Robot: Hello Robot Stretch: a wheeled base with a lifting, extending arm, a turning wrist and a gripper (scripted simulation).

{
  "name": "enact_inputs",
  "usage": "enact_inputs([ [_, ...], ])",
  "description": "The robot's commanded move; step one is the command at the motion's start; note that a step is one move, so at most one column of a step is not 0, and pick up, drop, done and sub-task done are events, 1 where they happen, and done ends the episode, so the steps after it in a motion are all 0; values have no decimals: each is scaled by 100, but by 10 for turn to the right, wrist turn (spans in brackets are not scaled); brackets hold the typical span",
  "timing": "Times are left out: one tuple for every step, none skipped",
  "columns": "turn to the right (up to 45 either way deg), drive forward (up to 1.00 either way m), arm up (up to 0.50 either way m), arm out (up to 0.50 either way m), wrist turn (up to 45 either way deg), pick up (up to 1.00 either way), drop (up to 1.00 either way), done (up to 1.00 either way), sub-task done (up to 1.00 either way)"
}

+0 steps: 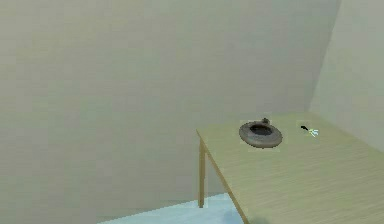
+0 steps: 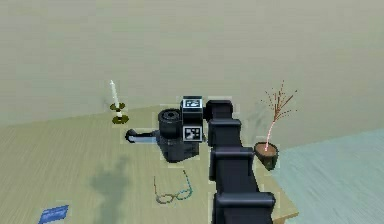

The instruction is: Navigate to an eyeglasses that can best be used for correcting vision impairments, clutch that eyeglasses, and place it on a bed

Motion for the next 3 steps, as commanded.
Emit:
enact_inputs([
  [0,0,-30,0,0,0,0,0,0],
  [0,0,0,0,0,100,0,0,0],
  [0,0,10,0,0,0,0,0,0],
])
